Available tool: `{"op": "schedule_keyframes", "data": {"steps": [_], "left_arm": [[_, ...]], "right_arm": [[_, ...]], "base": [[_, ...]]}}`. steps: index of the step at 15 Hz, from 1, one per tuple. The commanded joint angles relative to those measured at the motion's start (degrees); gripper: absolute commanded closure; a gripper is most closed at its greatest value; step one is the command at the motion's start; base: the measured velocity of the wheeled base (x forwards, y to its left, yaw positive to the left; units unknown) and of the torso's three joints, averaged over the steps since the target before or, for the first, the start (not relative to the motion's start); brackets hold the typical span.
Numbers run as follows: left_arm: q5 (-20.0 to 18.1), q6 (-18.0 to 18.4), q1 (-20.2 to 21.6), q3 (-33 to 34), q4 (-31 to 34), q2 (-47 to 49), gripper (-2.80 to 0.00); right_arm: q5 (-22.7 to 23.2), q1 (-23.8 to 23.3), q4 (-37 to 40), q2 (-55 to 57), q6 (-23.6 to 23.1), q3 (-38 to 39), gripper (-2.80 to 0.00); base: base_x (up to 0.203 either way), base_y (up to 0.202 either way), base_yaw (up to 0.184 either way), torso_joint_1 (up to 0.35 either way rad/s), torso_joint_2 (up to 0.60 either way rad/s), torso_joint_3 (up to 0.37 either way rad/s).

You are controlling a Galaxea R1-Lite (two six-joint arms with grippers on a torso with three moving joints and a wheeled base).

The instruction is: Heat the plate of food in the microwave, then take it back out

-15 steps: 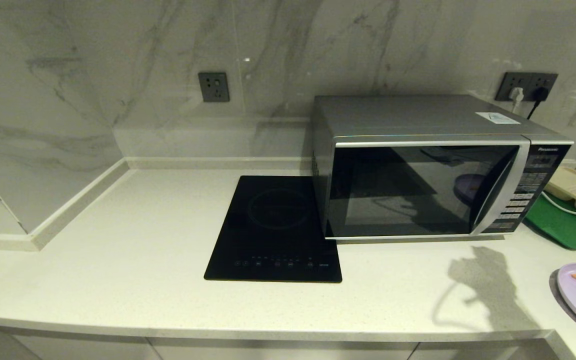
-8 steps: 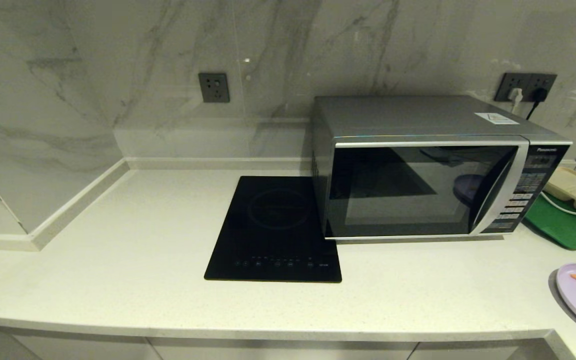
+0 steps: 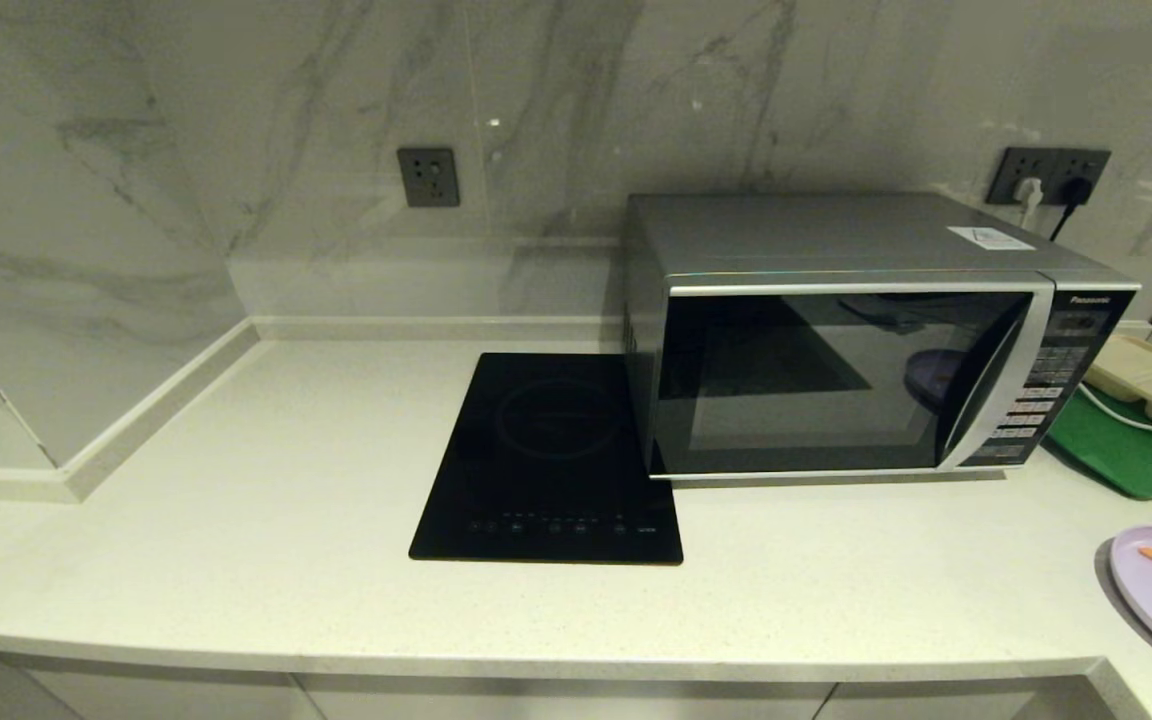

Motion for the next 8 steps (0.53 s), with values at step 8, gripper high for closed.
{"op": "schedule_keyframes", "data": {"steps": [8], "left_arm": [[0.02,-0.04,0.02,0.01,-0.04,0.00,0.00]], "right_arm": [[-12.32,0.56,-41.35,-20.78,1.41,41.94,0.00]], "base": [[0.000,0.000,0.000,0.000,0.00,0.000]]}}
